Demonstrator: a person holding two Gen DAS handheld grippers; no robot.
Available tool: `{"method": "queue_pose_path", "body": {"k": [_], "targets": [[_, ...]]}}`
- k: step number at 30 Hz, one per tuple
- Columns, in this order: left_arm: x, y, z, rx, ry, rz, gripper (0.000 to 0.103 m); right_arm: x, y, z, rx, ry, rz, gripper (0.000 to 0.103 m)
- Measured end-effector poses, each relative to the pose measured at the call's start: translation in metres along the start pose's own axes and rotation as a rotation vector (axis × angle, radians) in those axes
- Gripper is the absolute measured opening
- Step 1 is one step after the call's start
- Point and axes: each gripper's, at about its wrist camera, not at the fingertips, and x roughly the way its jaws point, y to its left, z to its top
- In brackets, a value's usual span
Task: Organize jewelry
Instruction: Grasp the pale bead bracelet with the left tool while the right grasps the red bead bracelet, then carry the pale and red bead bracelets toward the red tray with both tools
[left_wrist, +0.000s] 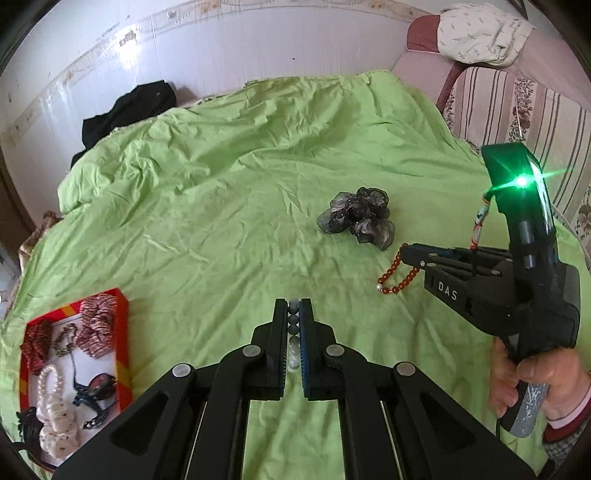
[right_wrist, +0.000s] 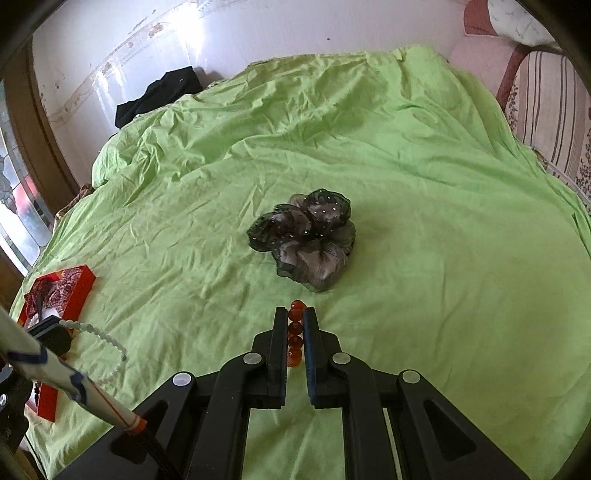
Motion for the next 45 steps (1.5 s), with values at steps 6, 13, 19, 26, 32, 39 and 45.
{"method": "queue_pose_path", "body": {"k": [6, 13, 19, 26, 32, 39, 45], "targets": [[-0.018, -0.002, -0.008, 0.006, -0.016, 0.025, 0.005, -0.008, 0.005, -0.003, -0.012, -0.007, -0.002, 0.008], [-0.035, 0.002, -0.013, 0.002, -0.03, 0.052, 0.005, -0.02, 0.011, -0.004, -0.02, -0.025, 0.002, 0.008], [-0.047, 0.004, -0.02, -0.004, -0.035, 0.071, 0.005, -0.03, 0.017, -0.007, -0.03, -0.041, 0.002, 0.008], [-0.062, 0.005, -0.027, -0.008, -0.045, 0.079, 0.005, -0.039, 0.025, -0.012, -0.041, -0.05, 0.01, 0.008], [-0.072, 0.008, -0.032, -0.022, -0.047, 0.085, 0.005, -0.047, 0.033, -0.018, -0.051, -0.058, 0.014, 0.008], [-0.082, 0.016, -0.04, -0.056, -0.048, 0.086, 0.005, -0.054, 0.04, -0.023, -0.065, -0.067, 0.014, 0.008], [-0.093, 0.025, -0.049, -0.09, -0.051, 0.084, 0.005, -0.056, 0.047, -0.027, -0.079, -0.062, 0.017, 0.008]]}}
